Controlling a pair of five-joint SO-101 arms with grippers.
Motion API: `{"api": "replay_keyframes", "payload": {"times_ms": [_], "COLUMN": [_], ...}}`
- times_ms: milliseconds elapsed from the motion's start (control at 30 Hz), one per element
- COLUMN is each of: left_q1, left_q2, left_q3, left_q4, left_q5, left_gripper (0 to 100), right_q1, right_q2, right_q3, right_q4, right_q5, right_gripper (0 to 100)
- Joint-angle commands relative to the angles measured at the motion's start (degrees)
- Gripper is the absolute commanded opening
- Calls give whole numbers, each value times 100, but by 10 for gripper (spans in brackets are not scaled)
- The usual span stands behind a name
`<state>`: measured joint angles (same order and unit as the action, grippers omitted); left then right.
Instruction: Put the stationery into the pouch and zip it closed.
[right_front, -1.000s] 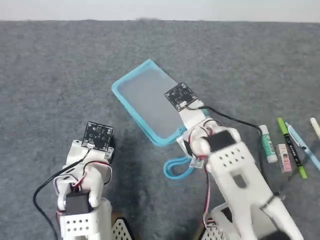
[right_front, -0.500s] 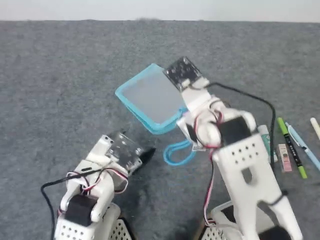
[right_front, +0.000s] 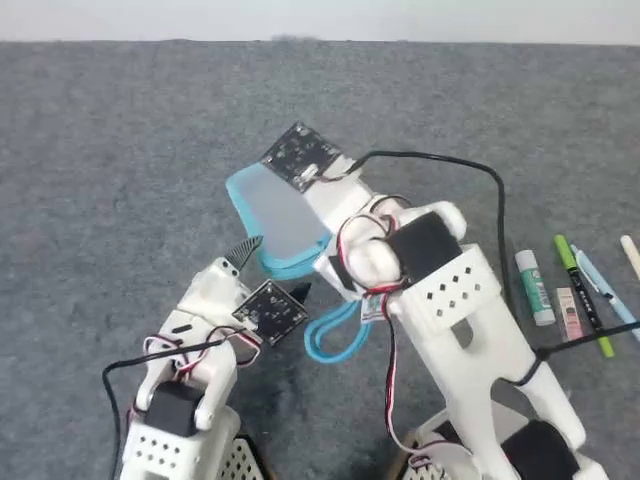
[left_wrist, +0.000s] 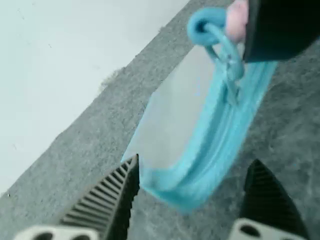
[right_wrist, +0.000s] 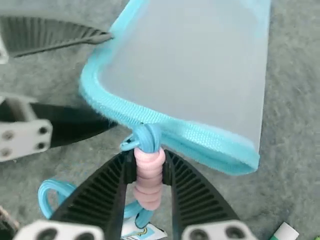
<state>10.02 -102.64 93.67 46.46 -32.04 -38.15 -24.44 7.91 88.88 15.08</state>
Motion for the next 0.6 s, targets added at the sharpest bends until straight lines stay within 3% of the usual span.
{"api": "replay_keyframes", "payload": {"times_ms": [0, 133, 267, 567], "left_q1": [9, 149, 193, -334], "left_q2": [70, 62, 44, 35], "left_q3": [101, 110, 189, 295], "left_q4": [-545, -826, -826, -730], "left_q5": [-18, 475, 501, 624], "left_gripper": [273, 175, 9, 9], "right_q1": [-163, -189, 13, 1569], "right_q2": [-127, -119, -145, -127], "right_q3": [-229, 97, 527, 844], "right_q4": [145, 13, -207, -629], "right_q5": [114, 123, 193, 369], "right_gripper": [6, 6, 6, 6]}}
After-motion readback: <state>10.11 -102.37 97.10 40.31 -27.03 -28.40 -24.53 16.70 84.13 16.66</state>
